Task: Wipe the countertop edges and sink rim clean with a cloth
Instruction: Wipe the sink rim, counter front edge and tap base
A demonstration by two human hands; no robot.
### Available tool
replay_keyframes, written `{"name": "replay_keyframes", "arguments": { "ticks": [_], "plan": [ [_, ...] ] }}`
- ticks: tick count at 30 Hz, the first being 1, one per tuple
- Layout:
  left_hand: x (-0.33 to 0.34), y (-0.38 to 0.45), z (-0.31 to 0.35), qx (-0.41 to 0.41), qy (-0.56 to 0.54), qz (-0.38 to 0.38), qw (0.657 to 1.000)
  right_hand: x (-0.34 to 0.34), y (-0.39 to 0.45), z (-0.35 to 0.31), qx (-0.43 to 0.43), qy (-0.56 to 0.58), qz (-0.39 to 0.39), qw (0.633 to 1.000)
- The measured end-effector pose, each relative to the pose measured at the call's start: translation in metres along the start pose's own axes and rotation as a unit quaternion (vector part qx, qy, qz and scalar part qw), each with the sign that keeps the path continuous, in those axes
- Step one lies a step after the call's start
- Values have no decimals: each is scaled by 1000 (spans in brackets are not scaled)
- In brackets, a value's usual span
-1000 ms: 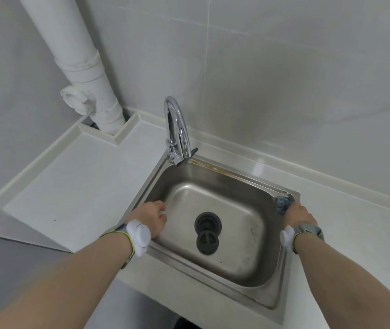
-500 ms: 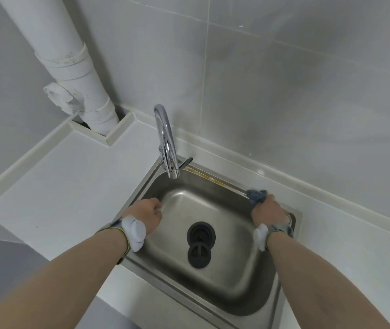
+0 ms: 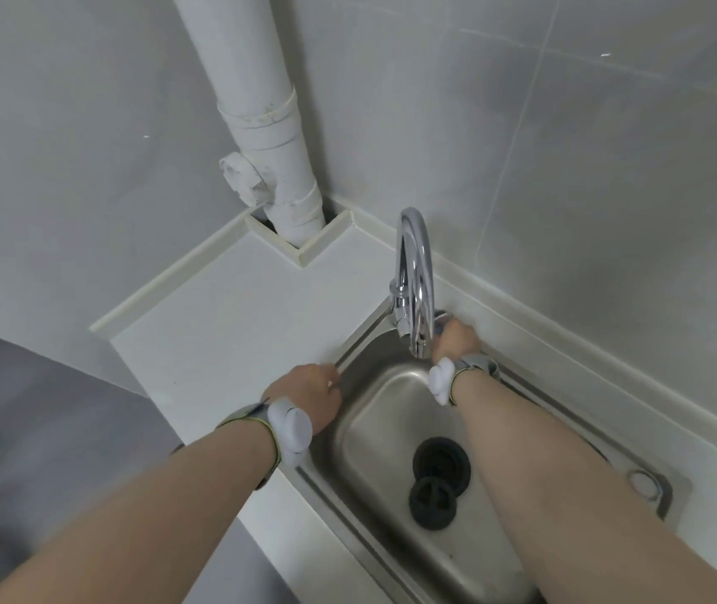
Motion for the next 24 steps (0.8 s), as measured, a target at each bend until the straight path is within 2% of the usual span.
{"name": "replay_keyframes", "arguments": {
  "ticks": [4,8,17,21,24],
  "plan": [
    [-3,2,-4,-12,-10,-5,1000,-1,0,2,0,-6,5,1000],
    [-1,6,6,-2,-2,-11,1000,-18,-15,25,18,-60,-3,998],
    [20,10,43,85,8,-20,996,-51,-56,77,-2,-120,39,992],
    [25,11,43,99,1,-31,995,-51,-55,77,28,-88,54,994],
    [27,12,34,98,-3,-27,995,-42,-49,61,6,-27,61,998]
  ]
}}
Point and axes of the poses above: each hand's wrist, its own y-axis towards the middle knuckle, its own x-axis out of the palm, z = x × y, the point moved 5 cm from there along y, towards the middle knuckle, and after that the axes turned 9 degrees about y, right-handed, at the moved point
